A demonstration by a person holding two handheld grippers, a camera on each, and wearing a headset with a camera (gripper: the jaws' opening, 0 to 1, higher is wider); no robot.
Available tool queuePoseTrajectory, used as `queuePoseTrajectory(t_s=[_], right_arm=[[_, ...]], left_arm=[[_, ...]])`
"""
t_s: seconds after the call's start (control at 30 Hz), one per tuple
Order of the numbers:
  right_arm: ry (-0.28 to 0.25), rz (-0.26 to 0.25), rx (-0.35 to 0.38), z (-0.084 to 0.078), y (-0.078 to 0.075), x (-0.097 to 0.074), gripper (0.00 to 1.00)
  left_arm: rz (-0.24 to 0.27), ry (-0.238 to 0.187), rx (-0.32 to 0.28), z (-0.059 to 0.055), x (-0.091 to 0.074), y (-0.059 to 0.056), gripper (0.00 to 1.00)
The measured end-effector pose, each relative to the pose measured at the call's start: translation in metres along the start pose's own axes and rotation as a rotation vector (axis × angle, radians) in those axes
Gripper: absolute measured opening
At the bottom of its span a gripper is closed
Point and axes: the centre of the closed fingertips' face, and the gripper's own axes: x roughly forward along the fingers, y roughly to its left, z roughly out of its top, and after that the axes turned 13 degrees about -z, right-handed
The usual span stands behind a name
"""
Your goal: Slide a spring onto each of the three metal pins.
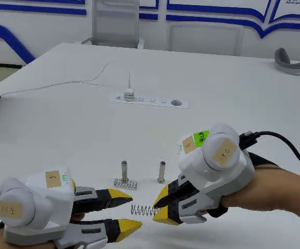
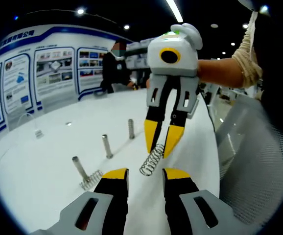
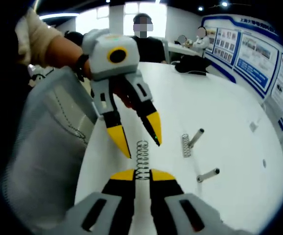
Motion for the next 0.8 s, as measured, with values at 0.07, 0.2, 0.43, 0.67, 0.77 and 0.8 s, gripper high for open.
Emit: queuePoseTrajectory(t_s=[0.07,0.2,0.43,0.67,0.77,0.8], right_arm=[[0.001,0.005,-0.007,0.000,0.001,0.000,0.12],[0.001,0.019,-0.022,-0.001,0.003,-0.001,0.12],[0.008,0.038,-0.047,-0.003,0.008,0.001,0.12],[0.008,0.049,-0.060,-0.002,0.011,-0.001,0.12],[0.002,0.054,-0.050,0.000,0.012,-0.003,0.12],[-0.002,0.054,-0.045,0.001,0.011,-0.004,0.12]], left_arm=[[-0.006,0.002,0.005,0.000,0.001,-0.001,0.26],[-0.020,0.006,0.015,0.000,0.002,-0.004,0.23],[-0.049,0.024,0.039,-0.001,0.007,-0.011,0.17],[-0.068,0.050,0.061,-0.004,0.010,-0.015,0.13],[-0.073,0.050,0.057,-0.004,0.010,-0.016,0.13],[-0.073,0.051,0.057,-0.004,0.010,-0.016,0.13]])
